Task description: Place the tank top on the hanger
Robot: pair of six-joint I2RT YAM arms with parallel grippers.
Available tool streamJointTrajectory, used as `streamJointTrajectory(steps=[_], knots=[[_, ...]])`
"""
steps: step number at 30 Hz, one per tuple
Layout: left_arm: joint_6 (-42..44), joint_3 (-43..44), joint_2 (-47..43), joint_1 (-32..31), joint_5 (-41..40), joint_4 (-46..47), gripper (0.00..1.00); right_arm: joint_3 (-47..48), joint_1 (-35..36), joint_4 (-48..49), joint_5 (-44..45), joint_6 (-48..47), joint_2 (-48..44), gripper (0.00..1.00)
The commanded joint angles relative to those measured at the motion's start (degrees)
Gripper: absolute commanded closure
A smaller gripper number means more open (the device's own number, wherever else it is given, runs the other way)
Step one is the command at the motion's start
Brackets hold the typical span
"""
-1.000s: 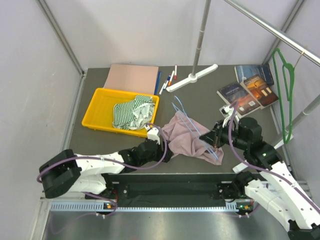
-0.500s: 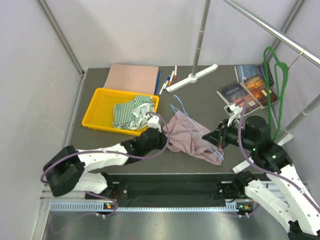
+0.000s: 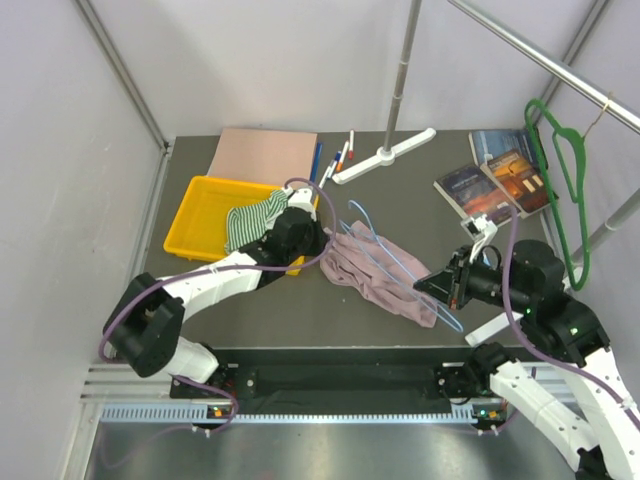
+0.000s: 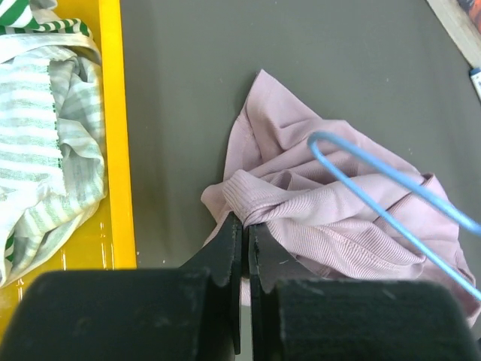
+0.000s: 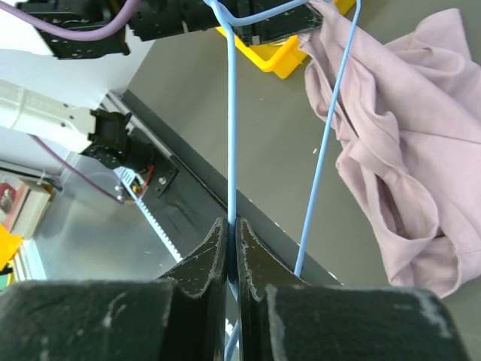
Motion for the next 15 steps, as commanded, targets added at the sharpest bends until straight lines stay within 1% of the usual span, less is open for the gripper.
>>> streamJointTrajectory(steps=[1,9,15], knots=[[2.55,3.05,-0.63,0.61,1.41,-0.62,1.0,-0.28,0.62,2.56,-3.1,2.17,-1.39,1.0],[3.87,2.7,-3.26,1.4,0.71,-2.72,1.0,-3.88,0.62,5.46,-5.56,5.25,-2.88,1.0],[6.41,4.1,-2.74,2.28,-0.25,-4.3,1.0,-2.31,0.53,3.54,-5.65,5.43,-3.76,1.0]])
